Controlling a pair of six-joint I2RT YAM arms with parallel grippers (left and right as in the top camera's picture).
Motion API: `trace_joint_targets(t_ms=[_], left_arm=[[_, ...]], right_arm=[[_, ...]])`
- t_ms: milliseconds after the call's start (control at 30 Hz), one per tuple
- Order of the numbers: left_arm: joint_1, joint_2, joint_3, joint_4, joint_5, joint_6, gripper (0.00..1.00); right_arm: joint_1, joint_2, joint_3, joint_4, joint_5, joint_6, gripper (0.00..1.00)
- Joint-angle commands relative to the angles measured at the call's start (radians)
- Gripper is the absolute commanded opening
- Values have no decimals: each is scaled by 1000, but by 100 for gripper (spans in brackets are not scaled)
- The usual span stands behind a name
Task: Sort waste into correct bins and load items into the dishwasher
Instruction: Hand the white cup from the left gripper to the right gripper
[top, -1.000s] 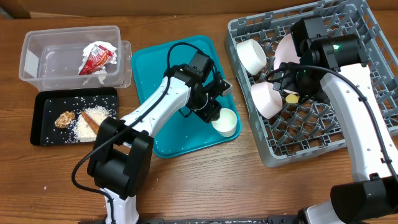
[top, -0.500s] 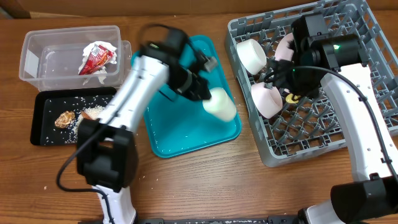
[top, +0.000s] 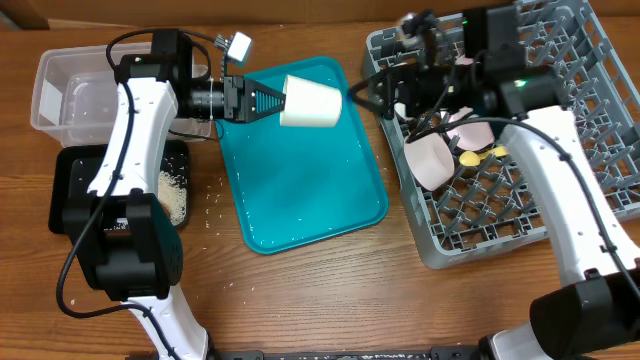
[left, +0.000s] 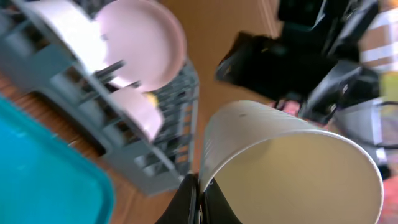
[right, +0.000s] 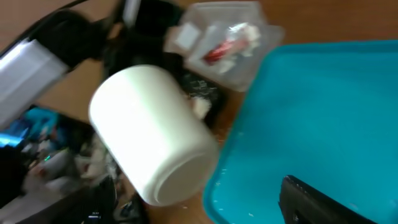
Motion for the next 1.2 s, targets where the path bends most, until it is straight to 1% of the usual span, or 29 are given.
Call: trace_joint_targets(t_ms=[0,100,267,500,633,733,900,933,1000,1167], left_arm=[[-11,0,17,-11,118,19,4],[-13,0,17,-13,119,11,3],[-13,0,17,-16,119,10,4],[-17,0,17,-27,119,7,4],[-20,0,17,-27,119,7,4],[-20,0,17,-27,119,7,4],[-20,0,17,-25,118,8,4],[-20,0,17,-22,118,8,4],[-20,0,17,-17,117,8,5],[-20,0,17,-14,117,11,29]], right_arm=[[63,-2,-19,53,-142,-20,86],[88,-2,-19,92,-142,-19,86],[117,-2,-19,128,-140,-19,86],[166,16,-20,167,-60,-19,85],[166,20,-20,196,-55,-19,84],[166,20,-20,209,-56,-19,79],[166,20,-20,209,-56,-19,55],[166,20,-20,209,-56,-19,53],[166,20,-20,208,-56,-19,52],[166,20,-20,209,-56,-19,52]])
